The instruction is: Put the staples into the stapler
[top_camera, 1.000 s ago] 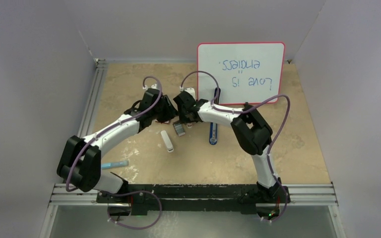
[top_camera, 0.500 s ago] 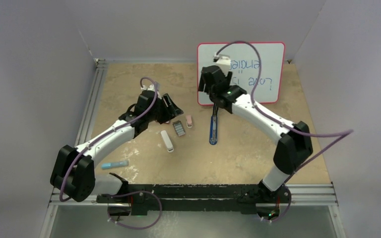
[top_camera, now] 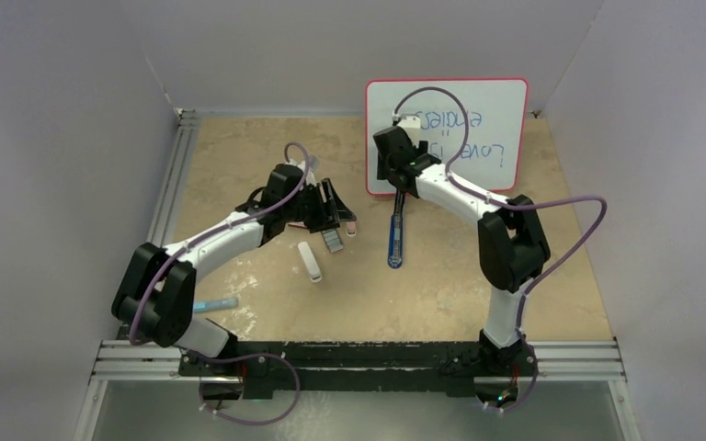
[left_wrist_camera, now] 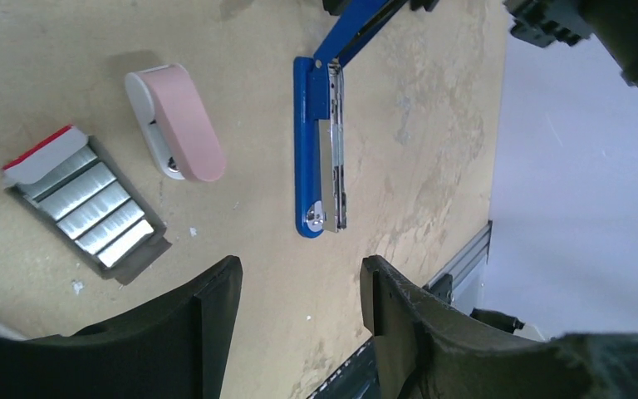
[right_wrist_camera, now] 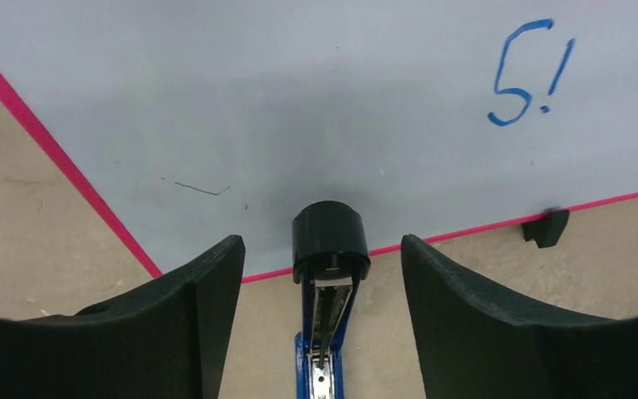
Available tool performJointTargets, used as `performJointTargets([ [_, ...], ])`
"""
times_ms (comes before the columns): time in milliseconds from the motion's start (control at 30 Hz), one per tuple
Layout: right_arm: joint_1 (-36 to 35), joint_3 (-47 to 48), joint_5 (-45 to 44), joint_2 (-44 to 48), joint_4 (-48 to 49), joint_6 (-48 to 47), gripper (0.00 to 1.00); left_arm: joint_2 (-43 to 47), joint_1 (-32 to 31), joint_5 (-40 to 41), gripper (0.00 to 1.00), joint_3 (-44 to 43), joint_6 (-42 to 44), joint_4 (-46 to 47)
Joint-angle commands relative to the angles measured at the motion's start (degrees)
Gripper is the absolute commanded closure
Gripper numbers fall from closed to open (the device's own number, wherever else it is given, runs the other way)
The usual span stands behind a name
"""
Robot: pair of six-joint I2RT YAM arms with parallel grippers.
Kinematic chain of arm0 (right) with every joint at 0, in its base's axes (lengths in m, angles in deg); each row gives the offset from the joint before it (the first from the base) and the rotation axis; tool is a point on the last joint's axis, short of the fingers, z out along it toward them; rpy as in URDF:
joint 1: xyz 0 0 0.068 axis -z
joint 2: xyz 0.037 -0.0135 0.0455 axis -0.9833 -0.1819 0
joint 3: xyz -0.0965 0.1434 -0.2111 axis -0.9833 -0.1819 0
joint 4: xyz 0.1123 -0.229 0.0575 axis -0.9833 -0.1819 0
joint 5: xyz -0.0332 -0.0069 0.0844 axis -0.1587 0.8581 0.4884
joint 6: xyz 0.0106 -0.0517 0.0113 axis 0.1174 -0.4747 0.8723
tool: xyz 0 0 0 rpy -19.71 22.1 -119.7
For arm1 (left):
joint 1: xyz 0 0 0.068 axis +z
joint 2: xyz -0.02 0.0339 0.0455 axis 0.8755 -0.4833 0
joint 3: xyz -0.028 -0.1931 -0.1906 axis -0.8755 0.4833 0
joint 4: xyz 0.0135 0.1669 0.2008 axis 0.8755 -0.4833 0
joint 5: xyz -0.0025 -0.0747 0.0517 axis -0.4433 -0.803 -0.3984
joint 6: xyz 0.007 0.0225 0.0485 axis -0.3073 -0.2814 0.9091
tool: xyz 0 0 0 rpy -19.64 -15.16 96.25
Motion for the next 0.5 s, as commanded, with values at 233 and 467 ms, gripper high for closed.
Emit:
performJointTargets([
  [233, 1.6, 0.7, 1.4, 1.1, 3.0, -2.6, 0.43, -5.9, -1.1, -8.7, 0.45, -4.9, 2.4, 4.1],
  [467, 2.4, 0.4, 3.7, 0.6, 2.7, -2.4, 0.53, -8.3, -1.7, -10.4, 0.45, -5.0, 1.6, 4.5],
])
